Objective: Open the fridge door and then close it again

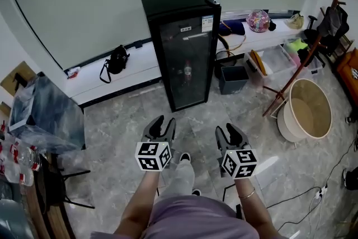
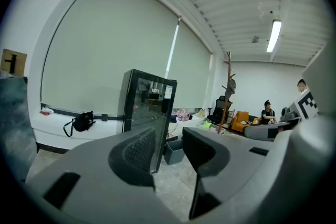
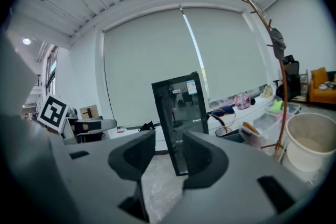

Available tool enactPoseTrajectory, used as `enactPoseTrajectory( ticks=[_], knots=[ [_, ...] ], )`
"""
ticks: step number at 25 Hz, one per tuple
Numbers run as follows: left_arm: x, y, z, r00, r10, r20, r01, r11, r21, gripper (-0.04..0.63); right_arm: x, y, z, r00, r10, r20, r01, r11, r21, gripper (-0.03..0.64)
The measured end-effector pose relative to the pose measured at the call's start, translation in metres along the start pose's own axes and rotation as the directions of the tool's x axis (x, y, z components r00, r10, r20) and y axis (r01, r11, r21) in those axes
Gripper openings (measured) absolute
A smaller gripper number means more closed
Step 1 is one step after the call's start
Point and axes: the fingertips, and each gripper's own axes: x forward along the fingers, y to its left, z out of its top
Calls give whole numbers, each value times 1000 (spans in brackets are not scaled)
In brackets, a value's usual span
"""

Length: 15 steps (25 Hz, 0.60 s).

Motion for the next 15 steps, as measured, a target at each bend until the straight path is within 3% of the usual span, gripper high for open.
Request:
enactPoseTrajectory(
  ticks=[15],
  knots=[
    [146,118,62,999,29,20,-29,1000,-10,149,178,-20,75,1000,-2,16,2,999,-32,152]
  ],
)
